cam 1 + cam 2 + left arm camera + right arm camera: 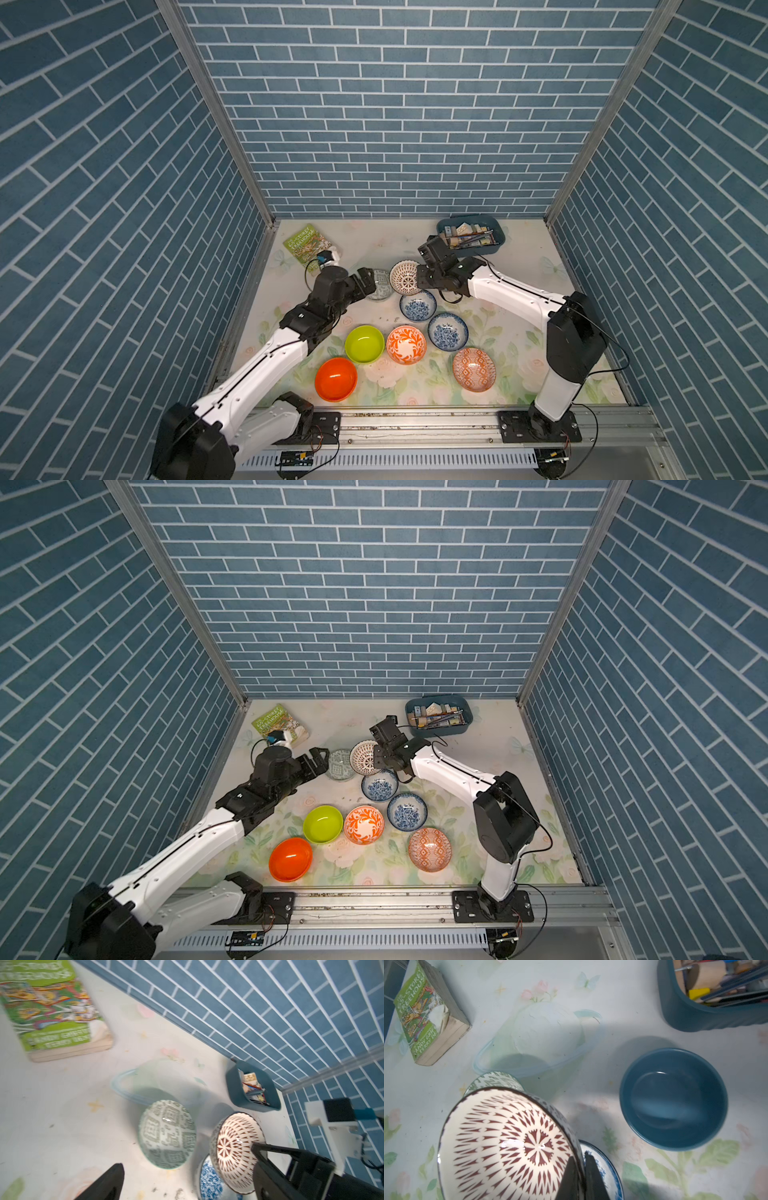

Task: Stack the bowls
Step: Place the bowl on the bowl.

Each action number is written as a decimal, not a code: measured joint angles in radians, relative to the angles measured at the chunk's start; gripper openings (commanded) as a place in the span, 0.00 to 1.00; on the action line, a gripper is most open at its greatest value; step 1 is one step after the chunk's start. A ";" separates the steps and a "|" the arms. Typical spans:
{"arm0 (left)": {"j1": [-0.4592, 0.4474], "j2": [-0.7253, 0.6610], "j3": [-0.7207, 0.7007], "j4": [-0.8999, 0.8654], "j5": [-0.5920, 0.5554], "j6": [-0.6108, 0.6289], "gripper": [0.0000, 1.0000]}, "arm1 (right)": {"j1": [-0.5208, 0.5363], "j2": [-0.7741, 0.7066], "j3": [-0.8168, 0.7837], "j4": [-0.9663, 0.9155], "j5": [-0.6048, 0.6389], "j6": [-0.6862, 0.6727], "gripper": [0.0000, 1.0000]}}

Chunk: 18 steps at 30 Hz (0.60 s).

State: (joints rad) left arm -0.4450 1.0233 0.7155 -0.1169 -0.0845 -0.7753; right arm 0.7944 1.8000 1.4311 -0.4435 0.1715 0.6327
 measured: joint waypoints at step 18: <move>0.310 -0.058 -0.410 0.361 0.286 -0.068 1.00 | 0.070 0.332 0.363 -0.037 -0.044 -0.001 0.00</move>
State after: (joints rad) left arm -0.1349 0.9653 0.3054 0.2443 0.2020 -0.8429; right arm 0.8642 2.1315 1.7943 -0.4801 0.1272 0.6319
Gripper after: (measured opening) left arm 0.998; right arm 0.092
